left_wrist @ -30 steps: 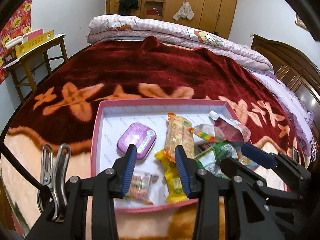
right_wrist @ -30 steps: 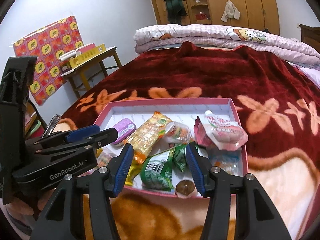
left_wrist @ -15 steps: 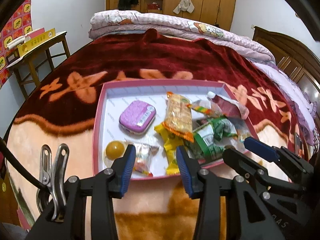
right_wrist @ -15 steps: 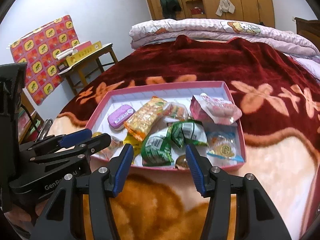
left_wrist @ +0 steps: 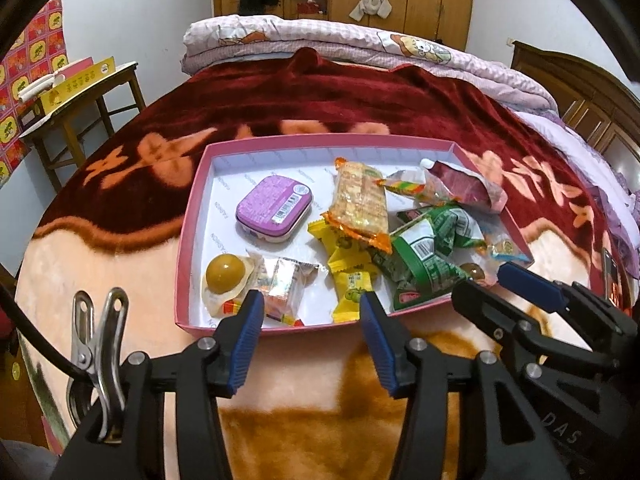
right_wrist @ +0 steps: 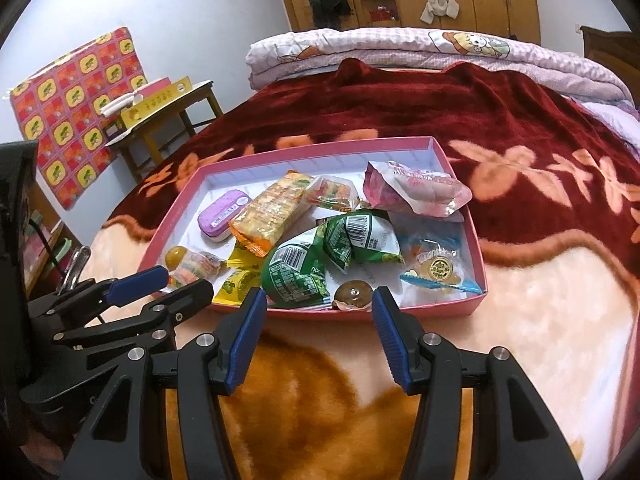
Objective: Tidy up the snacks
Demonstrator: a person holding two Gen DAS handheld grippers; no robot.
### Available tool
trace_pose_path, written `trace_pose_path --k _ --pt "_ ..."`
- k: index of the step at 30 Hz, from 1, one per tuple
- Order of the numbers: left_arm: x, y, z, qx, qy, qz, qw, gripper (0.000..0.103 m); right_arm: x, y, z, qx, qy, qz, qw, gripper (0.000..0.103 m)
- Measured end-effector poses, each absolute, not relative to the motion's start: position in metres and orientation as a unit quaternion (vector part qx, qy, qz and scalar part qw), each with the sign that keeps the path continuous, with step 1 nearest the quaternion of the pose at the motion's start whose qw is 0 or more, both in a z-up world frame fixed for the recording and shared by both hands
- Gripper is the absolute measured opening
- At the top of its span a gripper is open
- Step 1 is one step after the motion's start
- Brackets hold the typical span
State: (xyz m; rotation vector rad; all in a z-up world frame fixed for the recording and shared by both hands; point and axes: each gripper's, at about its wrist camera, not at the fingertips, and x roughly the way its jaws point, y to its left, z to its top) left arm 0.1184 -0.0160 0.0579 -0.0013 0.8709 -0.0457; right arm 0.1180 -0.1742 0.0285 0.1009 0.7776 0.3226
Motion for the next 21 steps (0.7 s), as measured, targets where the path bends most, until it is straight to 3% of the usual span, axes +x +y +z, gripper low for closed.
trace_pose_path --k 21 --pt "0.1184 -0.0143 0.0555 -0.008 0.421 -0.02 0.907 0.053 0.1171 -0.1753 0.0278 0.051 0.373 0.154 0.914 0.056"
